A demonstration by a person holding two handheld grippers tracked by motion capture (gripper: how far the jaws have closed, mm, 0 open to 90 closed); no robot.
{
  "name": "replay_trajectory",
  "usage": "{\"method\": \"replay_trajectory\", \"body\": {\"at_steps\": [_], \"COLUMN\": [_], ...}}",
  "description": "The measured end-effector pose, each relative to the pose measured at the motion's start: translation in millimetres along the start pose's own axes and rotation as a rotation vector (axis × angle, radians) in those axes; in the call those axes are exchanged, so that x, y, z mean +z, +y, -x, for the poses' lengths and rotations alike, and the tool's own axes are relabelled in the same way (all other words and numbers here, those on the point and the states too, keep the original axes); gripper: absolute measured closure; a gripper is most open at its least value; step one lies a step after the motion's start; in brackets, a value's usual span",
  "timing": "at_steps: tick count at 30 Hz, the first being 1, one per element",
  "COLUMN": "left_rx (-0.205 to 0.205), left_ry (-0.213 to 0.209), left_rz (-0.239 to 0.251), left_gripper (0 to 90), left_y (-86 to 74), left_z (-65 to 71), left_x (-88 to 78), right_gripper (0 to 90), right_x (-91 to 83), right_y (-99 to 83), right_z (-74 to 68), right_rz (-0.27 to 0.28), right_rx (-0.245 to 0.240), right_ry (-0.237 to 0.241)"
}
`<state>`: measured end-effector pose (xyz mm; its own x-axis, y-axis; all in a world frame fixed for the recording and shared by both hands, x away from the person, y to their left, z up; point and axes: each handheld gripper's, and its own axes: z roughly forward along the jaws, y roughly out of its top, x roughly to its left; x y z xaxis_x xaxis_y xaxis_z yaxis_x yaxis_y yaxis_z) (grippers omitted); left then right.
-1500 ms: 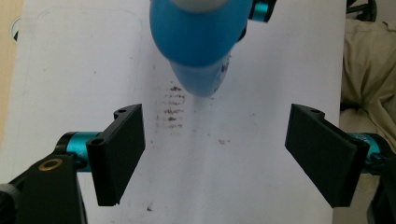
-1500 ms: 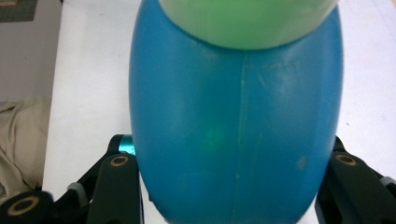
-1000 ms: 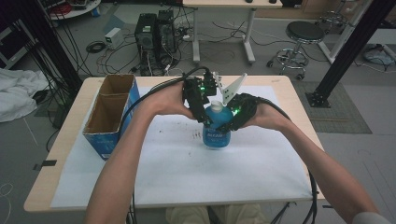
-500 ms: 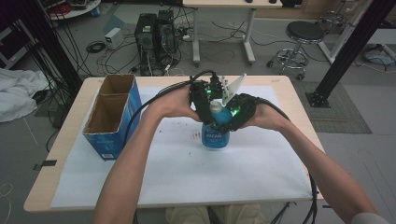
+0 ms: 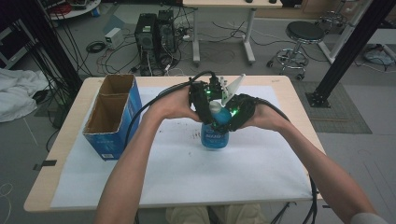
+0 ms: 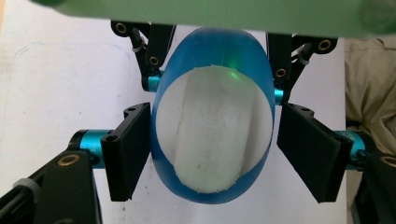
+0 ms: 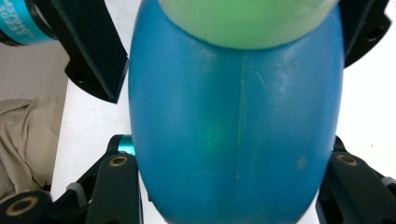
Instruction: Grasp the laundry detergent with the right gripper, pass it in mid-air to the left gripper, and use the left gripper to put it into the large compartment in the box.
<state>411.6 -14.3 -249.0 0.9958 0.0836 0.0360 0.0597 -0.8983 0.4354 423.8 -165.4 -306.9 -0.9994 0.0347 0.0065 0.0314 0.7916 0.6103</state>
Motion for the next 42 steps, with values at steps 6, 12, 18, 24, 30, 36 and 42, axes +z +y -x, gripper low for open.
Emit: {"method": "replay_trajectory", "body": {"at_steps": [6,12,18,24,30,36,42], "left_rx": [0.003,0.002,0.003,0.002,0.005,0.008,0.016], "left_ry": [-0.008,-0.005,-0.005,-0.008,-0.006,-0.003,0.004], "left_rz": [-0.008,-0.006,-0.008,-0.010,-0.011,-0.017,-0.025], "left_gripper": [26.9,29.1,31.3,32.7,34.0,35.6,36.6], "left_y": [-1.2,-1.8,-2.9,-3.5,-3.3,-3.1,-3.0], "left_z": [-0.1,-0.1,-0.4,-0.8,-0.8,-0.6,0.4], "left_x": [2.6,2.7,2.6,2.9,3.3,3.5,3.0], "right_gripper": [45.9,45.8,45.9,45.8,45.8,45.8,45.7], "right_x": [-0.1,0.6,3.0,3.8,4.6,5.1,5.7], "right_y": [0.2,0.4,0.2,0.6,0.7,0.8,1.2], "right_z": [-1.1,-0.8,0.4,-0.4,-1.0,-1.0,-2.1], "right_rz": [0.002,0.000,0.000,-0.005,-0.006,-0.009,-0.008], "right_rx": [0.017,0.011,-0.009,-0.008,-0.007,-0.014,-0.008], "right_ry": [0.022,0.024,0.000,-0.001,0.001,0.002,0.008]}}
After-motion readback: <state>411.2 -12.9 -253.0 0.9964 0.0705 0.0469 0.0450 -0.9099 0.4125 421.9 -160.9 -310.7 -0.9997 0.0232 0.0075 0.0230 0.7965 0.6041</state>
